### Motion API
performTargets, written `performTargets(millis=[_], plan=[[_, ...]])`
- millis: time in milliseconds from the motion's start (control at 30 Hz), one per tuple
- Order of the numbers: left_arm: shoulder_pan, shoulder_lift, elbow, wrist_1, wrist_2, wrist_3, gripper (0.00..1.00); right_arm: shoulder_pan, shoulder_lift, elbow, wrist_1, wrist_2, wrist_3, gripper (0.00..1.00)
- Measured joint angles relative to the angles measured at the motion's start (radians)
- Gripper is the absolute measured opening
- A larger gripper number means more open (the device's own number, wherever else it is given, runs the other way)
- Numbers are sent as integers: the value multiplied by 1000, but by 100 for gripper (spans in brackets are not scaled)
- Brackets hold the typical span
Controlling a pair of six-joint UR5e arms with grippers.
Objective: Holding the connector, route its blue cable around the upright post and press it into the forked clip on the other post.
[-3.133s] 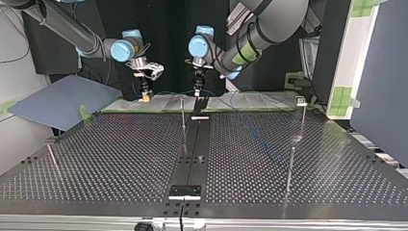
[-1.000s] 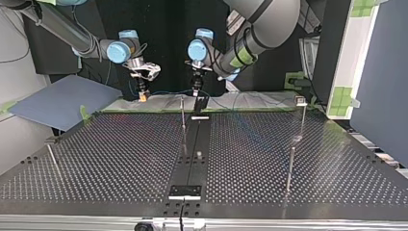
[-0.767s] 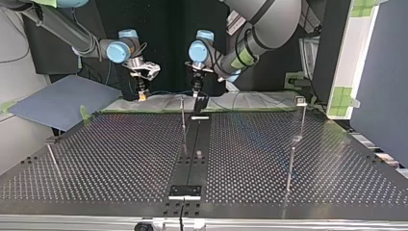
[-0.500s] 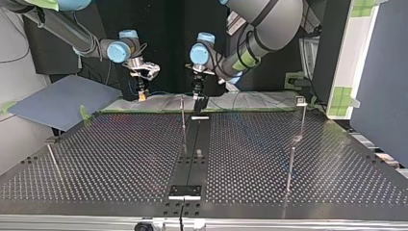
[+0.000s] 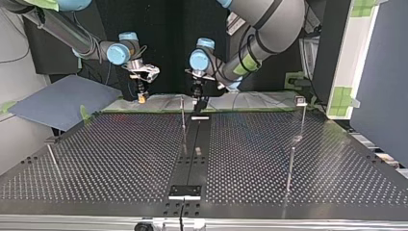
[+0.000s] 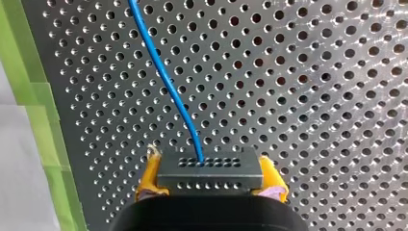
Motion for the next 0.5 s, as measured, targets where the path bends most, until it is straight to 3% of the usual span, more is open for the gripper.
performTargets(millis=[500], plan=[[18,-62,48,-37,5,3,0,-2,2,-9,-7,0,0,0]])
